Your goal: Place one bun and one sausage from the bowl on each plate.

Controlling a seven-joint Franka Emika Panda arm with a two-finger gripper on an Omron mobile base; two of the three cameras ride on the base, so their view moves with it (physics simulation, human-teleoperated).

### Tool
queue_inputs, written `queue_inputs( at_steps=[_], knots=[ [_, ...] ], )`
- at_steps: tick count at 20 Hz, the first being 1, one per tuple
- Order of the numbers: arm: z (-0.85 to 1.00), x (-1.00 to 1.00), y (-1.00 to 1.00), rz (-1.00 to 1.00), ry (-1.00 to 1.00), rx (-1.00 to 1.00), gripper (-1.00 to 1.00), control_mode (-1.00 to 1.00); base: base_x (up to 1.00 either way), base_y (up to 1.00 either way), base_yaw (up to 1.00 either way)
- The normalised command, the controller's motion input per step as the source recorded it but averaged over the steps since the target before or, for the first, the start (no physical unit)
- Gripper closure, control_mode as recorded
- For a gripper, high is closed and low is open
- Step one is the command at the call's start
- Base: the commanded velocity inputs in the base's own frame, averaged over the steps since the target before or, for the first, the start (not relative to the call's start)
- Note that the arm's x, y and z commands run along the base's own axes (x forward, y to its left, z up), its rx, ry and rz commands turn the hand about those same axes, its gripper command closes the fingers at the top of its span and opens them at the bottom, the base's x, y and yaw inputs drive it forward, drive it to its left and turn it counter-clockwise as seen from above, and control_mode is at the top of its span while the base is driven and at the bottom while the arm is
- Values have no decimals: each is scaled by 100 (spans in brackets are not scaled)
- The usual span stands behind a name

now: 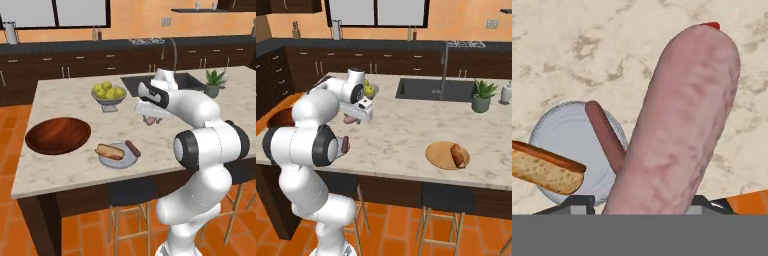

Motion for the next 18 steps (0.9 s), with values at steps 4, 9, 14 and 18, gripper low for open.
queue_inputs(
  at_steps=[4,9,14,18],
  knots=[
    [0,0,0,0,0,0,100,100,0,-100,0],
    [0,0,0,0,0,0,100,100,1,-100,0],
    [0,3,-20,0,0,4,100,-100,0,-80,0],
    [-23,52,-18,43,24,-13,100,-100,0,0,0]
  ],
)
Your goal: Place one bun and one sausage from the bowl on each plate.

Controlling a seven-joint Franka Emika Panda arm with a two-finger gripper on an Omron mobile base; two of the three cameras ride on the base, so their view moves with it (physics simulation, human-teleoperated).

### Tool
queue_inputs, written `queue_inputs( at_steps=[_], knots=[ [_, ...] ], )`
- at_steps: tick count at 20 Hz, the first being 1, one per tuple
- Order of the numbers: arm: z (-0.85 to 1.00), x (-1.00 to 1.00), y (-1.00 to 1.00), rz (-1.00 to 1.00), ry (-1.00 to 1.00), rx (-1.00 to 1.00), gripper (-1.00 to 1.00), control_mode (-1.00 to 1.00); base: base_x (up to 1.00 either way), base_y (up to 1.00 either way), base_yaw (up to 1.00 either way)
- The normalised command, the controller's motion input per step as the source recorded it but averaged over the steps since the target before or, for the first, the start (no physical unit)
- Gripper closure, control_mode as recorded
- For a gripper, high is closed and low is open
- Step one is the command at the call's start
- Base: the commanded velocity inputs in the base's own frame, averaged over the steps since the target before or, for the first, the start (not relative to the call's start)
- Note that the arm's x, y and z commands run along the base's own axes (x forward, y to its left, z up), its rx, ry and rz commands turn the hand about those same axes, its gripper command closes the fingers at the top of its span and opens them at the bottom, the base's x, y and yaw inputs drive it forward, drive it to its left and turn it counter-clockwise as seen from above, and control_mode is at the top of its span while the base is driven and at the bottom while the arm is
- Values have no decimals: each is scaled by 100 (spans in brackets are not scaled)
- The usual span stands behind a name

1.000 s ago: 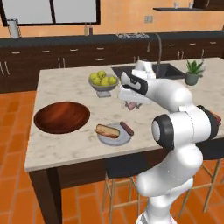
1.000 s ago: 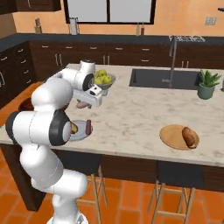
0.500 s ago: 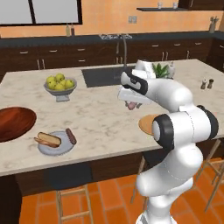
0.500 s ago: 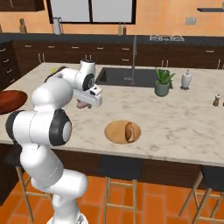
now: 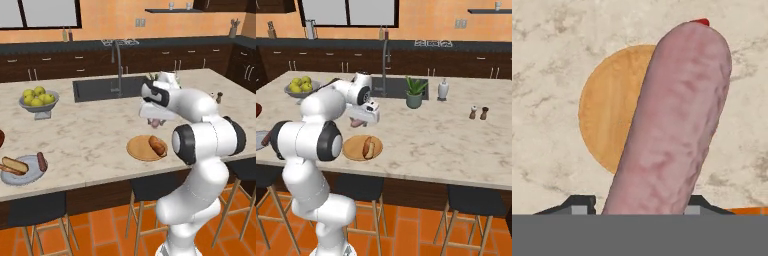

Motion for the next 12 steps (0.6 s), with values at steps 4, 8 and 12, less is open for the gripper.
queue_inputs(
  at_steps=[4,8,12],
  knots=[
    [-57,55,30,48,39,-38,100,-100,0,0,0],
    [-32,20,97,37,18,-14,100,-100,0,0,0],
    [-78,-10,33,11,9,6,100,-100,0,0,0]
  ],
)
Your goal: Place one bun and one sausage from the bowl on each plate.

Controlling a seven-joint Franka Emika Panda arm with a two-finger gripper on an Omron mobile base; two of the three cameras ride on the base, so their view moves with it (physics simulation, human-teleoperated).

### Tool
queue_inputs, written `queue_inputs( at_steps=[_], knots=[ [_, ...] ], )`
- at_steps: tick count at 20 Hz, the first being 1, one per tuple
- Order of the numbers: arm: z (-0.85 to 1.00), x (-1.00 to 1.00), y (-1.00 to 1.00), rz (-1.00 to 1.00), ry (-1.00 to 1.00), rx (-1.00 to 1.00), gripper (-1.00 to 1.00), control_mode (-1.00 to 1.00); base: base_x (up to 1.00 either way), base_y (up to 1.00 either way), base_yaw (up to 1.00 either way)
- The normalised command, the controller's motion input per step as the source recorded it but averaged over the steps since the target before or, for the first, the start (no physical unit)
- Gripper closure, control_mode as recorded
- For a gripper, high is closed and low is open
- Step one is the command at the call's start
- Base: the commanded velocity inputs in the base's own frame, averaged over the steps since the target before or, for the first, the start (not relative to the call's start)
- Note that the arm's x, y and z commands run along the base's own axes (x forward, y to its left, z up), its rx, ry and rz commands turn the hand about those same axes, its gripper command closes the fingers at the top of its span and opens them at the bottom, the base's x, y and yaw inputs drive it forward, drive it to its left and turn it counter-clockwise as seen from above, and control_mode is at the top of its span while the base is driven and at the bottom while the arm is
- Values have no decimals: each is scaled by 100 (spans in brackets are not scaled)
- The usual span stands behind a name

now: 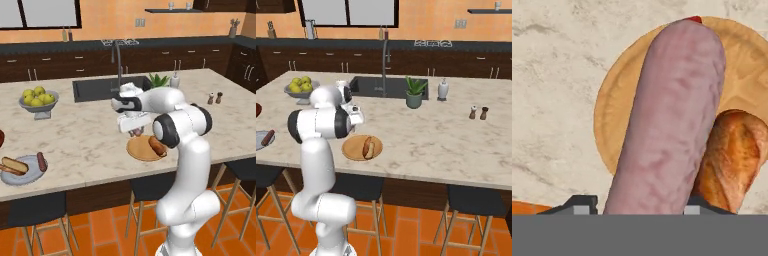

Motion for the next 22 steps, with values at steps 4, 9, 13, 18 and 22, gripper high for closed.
queue_inputs(
  at_steps=[4,9,13,18,22],
  knots=[
    [-99,-2,-54,0,0,23,100,-100,0,0,0],
    [-81,-9,-32,0,-4,20,100,-100,0,0,0],
    [-57,-45,46,0,-9,0,100,-100,0,0,0],
    [-82,-37,13,0,-7,0,100,-100,0,0,0],
    [-75,-4,-18,0,-9,5,-100,-100,0,0,0]
  ],
)
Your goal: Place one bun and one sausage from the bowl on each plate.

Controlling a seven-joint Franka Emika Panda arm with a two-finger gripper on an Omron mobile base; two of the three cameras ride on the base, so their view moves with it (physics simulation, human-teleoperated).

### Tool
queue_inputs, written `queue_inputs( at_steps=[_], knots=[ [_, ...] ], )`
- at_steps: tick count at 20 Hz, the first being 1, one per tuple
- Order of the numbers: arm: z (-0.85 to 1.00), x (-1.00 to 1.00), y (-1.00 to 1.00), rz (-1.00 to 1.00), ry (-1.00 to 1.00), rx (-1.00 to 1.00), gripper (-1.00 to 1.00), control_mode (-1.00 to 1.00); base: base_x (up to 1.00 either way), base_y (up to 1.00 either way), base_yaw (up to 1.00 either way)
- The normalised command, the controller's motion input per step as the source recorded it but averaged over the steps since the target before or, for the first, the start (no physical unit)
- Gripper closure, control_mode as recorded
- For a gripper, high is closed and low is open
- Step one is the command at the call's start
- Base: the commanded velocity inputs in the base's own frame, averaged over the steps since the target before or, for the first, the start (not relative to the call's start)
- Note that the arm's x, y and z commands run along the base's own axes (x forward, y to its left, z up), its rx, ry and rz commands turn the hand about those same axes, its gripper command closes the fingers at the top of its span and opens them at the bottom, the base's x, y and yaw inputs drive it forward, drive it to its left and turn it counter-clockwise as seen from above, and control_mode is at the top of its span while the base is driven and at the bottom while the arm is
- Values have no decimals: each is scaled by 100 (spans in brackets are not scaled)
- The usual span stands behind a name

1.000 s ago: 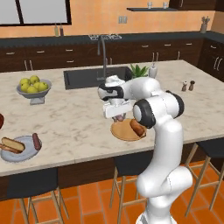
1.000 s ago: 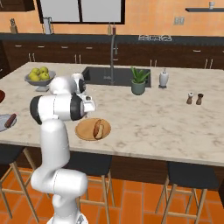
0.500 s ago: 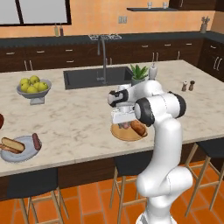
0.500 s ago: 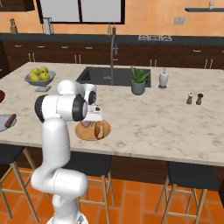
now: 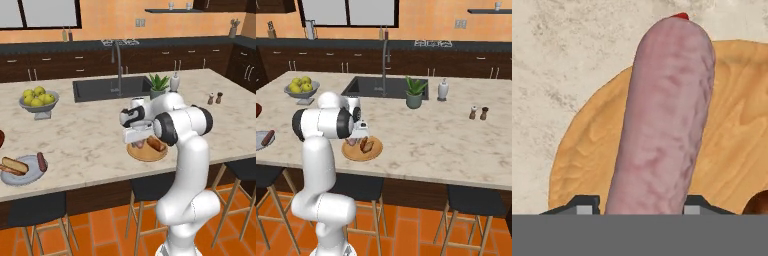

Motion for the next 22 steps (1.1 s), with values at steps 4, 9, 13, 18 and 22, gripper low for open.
queue_inputs(
  at_steps=[4,9,13,18,22],
  knots=[
    [-39,-74,-52,0,-21,11,-100,-100,0,0,0],
    [-1,-74,2,1,-23,4,-100,-100,0,0,0],
    [71,-43,48,7,-14,0,-100,-100,0,0,0],
    [100,-77,-4,8,-33,0,-100,-100,0,0,0],
    [100,-88,-37,1,-35,0,-100,-100,0,0,0]
  ],
)
